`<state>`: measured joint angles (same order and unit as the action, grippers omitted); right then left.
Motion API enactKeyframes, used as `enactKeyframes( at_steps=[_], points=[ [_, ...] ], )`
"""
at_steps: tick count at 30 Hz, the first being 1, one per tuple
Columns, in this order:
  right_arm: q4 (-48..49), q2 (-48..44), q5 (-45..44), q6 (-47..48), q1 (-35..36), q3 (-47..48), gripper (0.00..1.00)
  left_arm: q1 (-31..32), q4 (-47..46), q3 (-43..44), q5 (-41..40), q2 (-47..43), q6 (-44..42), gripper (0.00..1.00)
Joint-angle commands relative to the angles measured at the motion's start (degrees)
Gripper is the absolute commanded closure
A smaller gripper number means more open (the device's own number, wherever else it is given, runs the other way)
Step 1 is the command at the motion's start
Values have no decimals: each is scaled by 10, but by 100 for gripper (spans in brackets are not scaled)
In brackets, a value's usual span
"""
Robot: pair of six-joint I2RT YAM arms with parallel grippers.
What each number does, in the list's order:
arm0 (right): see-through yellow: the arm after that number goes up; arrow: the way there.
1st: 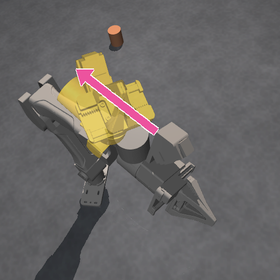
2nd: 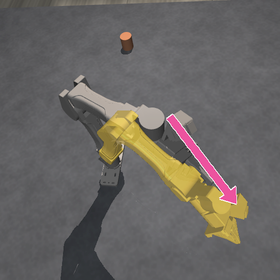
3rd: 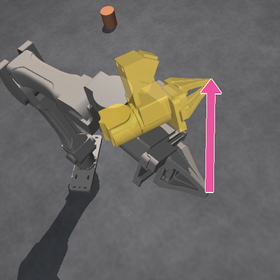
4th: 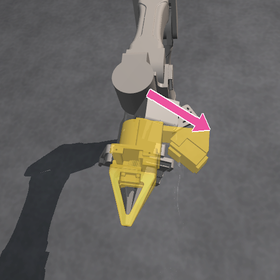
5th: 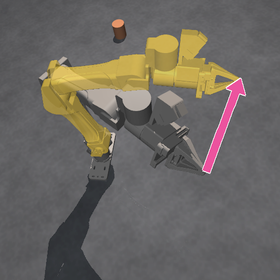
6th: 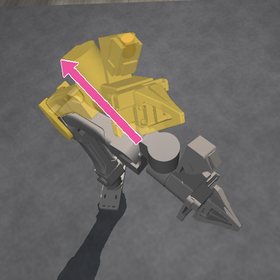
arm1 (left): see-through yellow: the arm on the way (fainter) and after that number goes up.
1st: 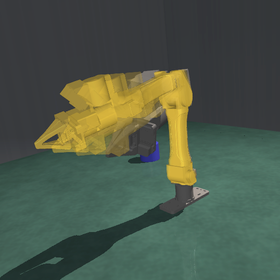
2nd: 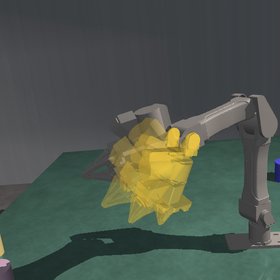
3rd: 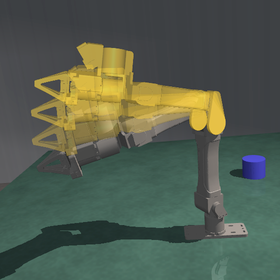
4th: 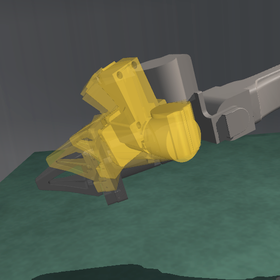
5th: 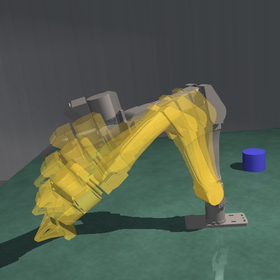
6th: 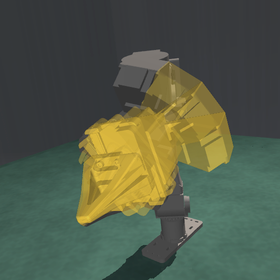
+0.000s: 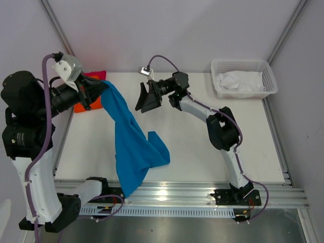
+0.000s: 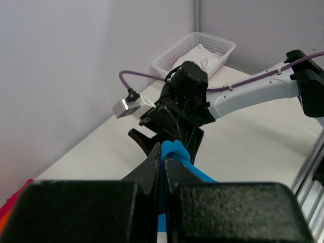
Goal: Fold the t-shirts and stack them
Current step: Flatten the tshirt out
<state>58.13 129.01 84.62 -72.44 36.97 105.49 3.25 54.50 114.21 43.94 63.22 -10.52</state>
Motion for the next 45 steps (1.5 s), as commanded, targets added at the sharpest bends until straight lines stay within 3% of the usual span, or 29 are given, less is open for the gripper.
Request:
enactKeyframes(
  at_steps=[1, 6, 11, 21, 25, 26, 28, 35, 39, 45],
  points=[
    [273, 44, 81, -221, -32, 39, 9, -7, -71, -40, -31, 0, 31, 100],
    [257, 78, 65, -219, -73, 88, 1, -7, -85, -54, -31, -1, 34, 100],
    [234, 90, 67, -210, -79, 114, 1, -7, -83, -59, -33, -1, 29, 100],
    [218, 38, 100, -164, -45, 75, 1, -6, -91, -75, -27, -3, 31, 100],
    [79, -9, 100, -27, -37, 40, 1, -6, -88, -76, -18, -6, 31, 100],
    [-6, -19, 100, 52, -35, 36, 1, -7, -88, -80, -18, -7, 32, 100],
    [-90, -47, 100, 122, -31, 32, 1, -6, -89, -84, -18, -10, 31, 100],
    [-463, -96, 92, 390, -19, 110, 1, -6, -101, -110, -15, -21, 34, 100],
    [-497, -105, 83, 423, -19, 131, 1, -7, -106, -115, -15, -23, 37, 100],
    [-496, -98, 49, 386, -19, 129, 1, -6, -104, -116, -17, -28, 38, 100]
  ],
)
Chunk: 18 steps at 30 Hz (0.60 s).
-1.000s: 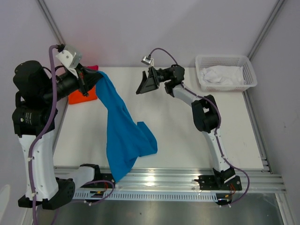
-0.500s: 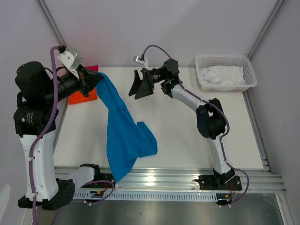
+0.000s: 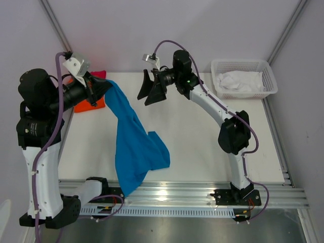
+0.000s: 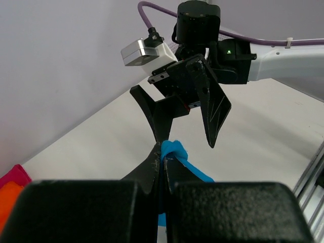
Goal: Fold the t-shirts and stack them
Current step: Flatten the tshirt out
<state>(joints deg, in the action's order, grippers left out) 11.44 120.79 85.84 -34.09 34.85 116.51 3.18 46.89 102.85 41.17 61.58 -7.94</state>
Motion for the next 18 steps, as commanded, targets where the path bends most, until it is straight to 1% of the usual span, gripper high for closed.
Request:
enactKeyframes(
  at_steps=[1, 2, 3, 4, 5, 6, 7, 8, 9, 11, 13, 15, 16, 17, 18],
  points=[
    [0, -2, 22, -58, 3, 20, 1, -6, -28, -4, 10, -11, 13, 100],
    [36, 8, 7, -116, 0, 21, 1, -6, -29, -5, 10, -11, 12, 100],
    [174, 18, -1, -191, 0, 15, 1, -5, -29, -9, 9, -11, 13, 100],
    [254, 30, -8, -367, 0, 11, 1, -5, -29, -9, 9, -12, 12, 100],
    [344, 64, -22, -467, -4, 14, 1, -5, -30, -12, 8, -12, 13, 100],
    [511, 85, -32, -565, -6, 41, 1, -6, -34, -13, 8, -14, 12, 100],
    [564, 110, -42, -651, -7, 63, 1, -6, -34, -16, 8, -14, 14, 100],
    [563, 111, -55, -684, -9, 52, 1, -6, -35, -17, 8, -15, 14, 100],
    [521, 109, -48, -664, -9, 46, 1, -6, -36, -17, 8, -16, 14, 100],
    [535, 110, -41, -664, -7, 50, 1, -6, -36, -17, 9, -16, 14, 100],
    [575, 110, -38, -672, -7, 56, 1, -6, -35, -19, 8, -17, 14, 100],
    [646, 96, -14, -670, -6, 63, 1, -6, -36, -21, 8, -17, 13, 100],
    [655, 85, -6, -654, -5, 56, 1, -5, -37, -23, 7, -19, 12, 100],
    [665, 71, 2, -609, -5, 46, 1, -6, -38, -25, 5, -19, 13, 100],
    [670, 34, 11, -574, -6, 29, 1, -6, -39, -27, 6, -20, 12, 100]
  ],
)
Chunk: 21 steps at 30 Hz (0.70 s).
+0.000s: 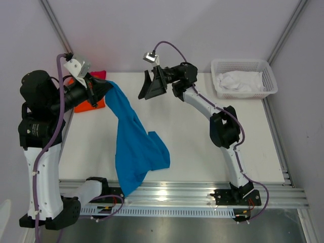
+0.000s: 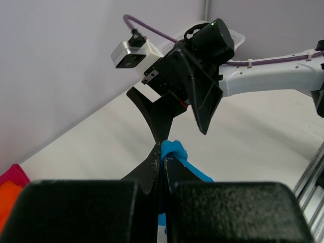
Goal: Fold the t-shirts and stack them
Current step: Flatten the tshirt out
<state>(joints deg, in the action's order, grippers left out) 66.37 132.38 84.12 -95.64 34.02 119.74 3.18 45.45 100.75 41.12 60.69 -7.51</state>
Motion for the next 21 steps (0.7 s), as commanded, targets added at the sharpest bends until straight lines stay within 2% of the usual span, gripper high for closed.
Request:
enactKeyframes(
  at_steps=[1, 2, 3, 4, 5, 6, 7, 8, 9, 10, 11, 14, 17, 20, 21],
  points=[
    [86, -103, 30, 99, 2, -47, 1, -5, -26, -8, 6, -11, 9, 100],
    [30, -125, 28, 171, 0, -71, 1, -6, -27, -8, 6, -11, 8, 100],
    [-94, -173, 23, 336, -4, -95, 1, -6, -29, -11, 5, -11, 9, 100],
    [-182, -196, 7, 442, -10, -117, 1, -5, -30, -13, 6, -12, 9, 100],
    [-453, -217, -8, 569, -13, -123, 1, -6, -32, -13, 5, -12, 9, 100],
    [-636, -236, -31, 876, -12, -101, 1, -6, -34, -16, 5, -12, 10, 100],
    [-819, -229, -98, 1040, -3, -54, 1, -6, -34, -18, 5, -13, 10, 100],
    [-1092, -216, -142, 1176, 11, 55, 1, -6, -34, -20, 5, -14, 10, 100],
    [-1158, -212, -189, 1339, 31, 79, 1, -6, -35, -21, 4, -13, 10, 100],
    [-1176, -235, -238, 1372, 51, 71, 1, -6, -36, -21, 5, -13, 10, 100],
    [-1147, -259, -317, 1389, 87, -1, 1, -6, -36, -21, 4, -12, 10, 100],
    [-1159, -295, -440, 1462, 153, -60, 1, -6, -42, -25, 4, -8, 12, 100],
    [-1130, -309, -529, 1480, 188, -104, 1, -5, -52, -35, 7, -9, 18, 100],
    [-1112, -310, -516, 1442, 179, -112, 1, -6, -58, -45, 8, -8, 19, 100],
    [-1112, -309, -488, 1426, 164, -98, 1, -6, -57, -48, 8, -8, 17, 100]
  ],
)
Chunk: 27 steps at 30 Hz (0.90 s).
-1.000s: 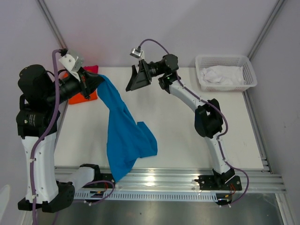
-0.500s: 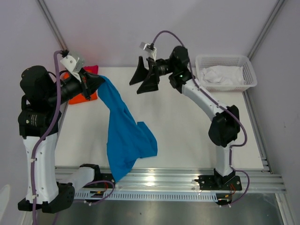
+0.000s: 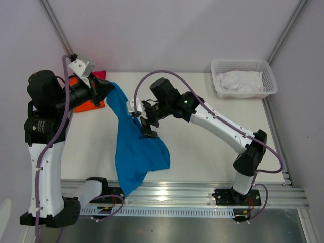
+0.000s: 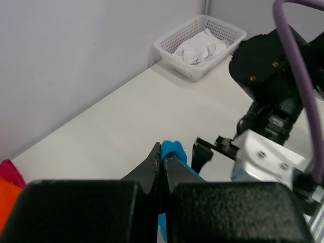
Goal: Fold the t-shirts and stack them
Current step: Flatten the tshirt out
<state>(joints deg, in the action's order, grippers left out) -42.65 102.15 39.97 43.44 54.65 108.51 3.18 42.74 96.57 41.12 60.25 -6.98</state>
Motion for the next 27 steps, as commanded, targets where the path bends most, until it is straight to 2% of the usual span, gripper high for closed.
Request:
enactKeyframes(
  at_steps=[1, 2, 3, 4, 5, 7, 11, 12, 14, 15, 16, 17, 20, 22, 27],
  points=[
    [-18, -3, -21, 11, -52, 26, 1, -6, -32, -8, 6, -3, 10, 100],
    [-6, 7, 13, -57, -68, 37, 1, -5, -34, -9, 5, -3, 10, 100],
    [5, 13, 105, -97, -107, 49, 1, -5, -33, -11, 5, -4, 8, 100],
    [16, 21, 153, -138, -125, 74, 1, -6, -35, -11, 5, -3, 8, 100],
    [38, 30, 198, -218, -141, 85, 1, -6, -35, -13, 5, -3, 9, 100],
    [47, 64, 303, -279, -162, 123, 1, -6, -35, -15, 4, -1, 10, 100],
    [45, 101, 385, -346, -140, 154, 1, -5, -35, -11, 3, 2, 14, 100],
    [65, 112, 405, -409, -137, 152, 1, -6, -35, -10, 4, 3, 14, 100],
    [241, 118, 484, -552, -135, 101, 1, -5, -35, -8, 4, 5, 17, 100],
    [325, 121, 490, -713, -133, 82, 1, -5, -35, -9, 4, 4, 18, 100],
    [423, 127, 484, -759, -129, 69, 1, -5, -36, -9, 4, 5, 19, 100],
    [454, 133, 489, -794, -125, 61, 1, -5, -36, -12, 4, 3, 18, 100],
    [430, 179, 502, -839, -117, 89, 1, -5, -38, -15, 3, 1, 19, 100],
    [339, 201, 504, -784, -114, 119, 1, -5, -41, -20, 2, -1, 19, 100],
    [343, 191, 491, -760, -119, 115, 1, -5, -42, -26, -1, -8, 14, 100]
  ],
)
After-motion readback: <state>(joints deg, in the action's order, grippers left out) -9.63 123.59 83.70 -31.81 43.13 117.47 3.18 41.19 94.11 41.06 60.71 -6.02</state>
